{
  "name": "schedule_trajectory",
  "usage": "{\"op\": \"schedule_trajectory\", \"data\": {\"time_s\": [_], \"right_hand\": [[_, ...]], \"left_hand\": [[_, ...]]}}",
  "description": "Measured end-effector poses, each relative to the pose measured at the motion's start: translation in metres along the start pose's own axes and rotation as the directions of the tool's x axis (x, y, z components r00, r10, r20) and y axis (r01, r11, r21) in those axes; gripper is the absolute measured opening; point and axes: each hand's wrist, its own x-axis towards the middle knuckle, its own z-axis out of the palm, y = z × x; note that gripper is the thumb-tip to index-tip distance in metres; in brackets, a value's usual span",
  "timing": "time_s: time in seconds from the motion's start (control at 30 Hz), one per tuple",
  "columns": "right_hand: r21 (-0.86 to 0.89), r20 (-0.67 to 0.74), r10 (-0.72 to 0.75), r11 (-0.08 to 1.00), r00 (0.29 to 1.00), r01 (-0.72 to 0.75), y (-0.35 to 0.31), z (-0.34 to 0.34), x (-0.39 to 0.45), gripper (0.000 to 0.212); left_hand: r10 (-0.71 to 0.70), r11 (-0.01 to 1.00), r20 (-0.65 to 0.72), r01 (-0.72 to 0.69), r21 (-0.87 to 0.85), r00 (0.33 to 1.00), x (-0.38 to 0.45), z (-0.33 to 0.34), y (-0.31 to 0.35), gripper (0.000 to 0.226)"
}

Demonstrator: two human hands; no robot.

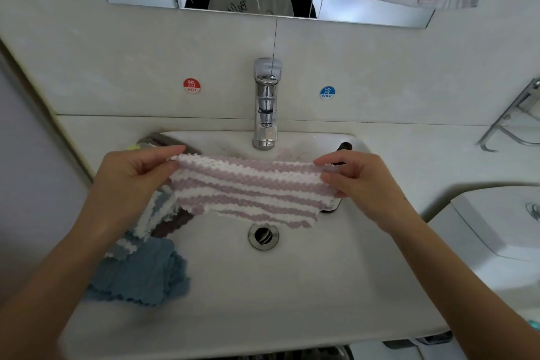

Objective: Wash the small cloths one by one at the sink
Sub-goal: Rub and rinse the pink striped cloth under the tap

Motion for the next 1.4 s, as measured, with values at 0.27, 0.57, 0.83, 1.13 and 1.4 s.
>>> {"op": "schedule_trajectory", "data": {"time_s": [0.27, 0.57, 0.83, 1.13, 1.4], "right_hand": [[0.145, -0.045, 0.048, 0.989, 0.998, -0.042, -0.002, -0.008, 0.004, 0.029], [-0.442, -0.042, -0.04, 0.897, 0.998, 0.017, -0.006, -0.001, 0.005, 0.032], [-0.561, -0.014, -0.145, 0.82, 0.989, 0.113, -0.003, -0.009, 0.01, 0.012], [0.236, 0.139, 0.139, 0.957, 0.98, -0.169, -0.005, -0.015, 0.002, 0.028], [0.357, 0.084, 0.24, 0.899, 0.967, -0.254, -0.004, 0.002, 0.002, 0.018]], "left_hand": [[-0.134, 0.985, 0.098, 0.144, -0.098, 0.986, 0.005, -0.001, 0.0, 0.027], [0.031, 0.939, 0.07, -0.053, 0.339, 0.997, 0.004, 0.008, -0.001, 0.023], [0.035, 0.872, 0.181, -0.118, 0.475, 0.983, 0.005, 0.003, 0.009, 0.015], [-0.203, 0.972, 0.376, 0.233, -0.036, 0.904, 0.011, -0.013, 0.013, 0.06], [-0.39, 0.869, 0.328, 0.461, -0.178, 0.861, 0.003, 0.025, 0.016, 0.023]]}}
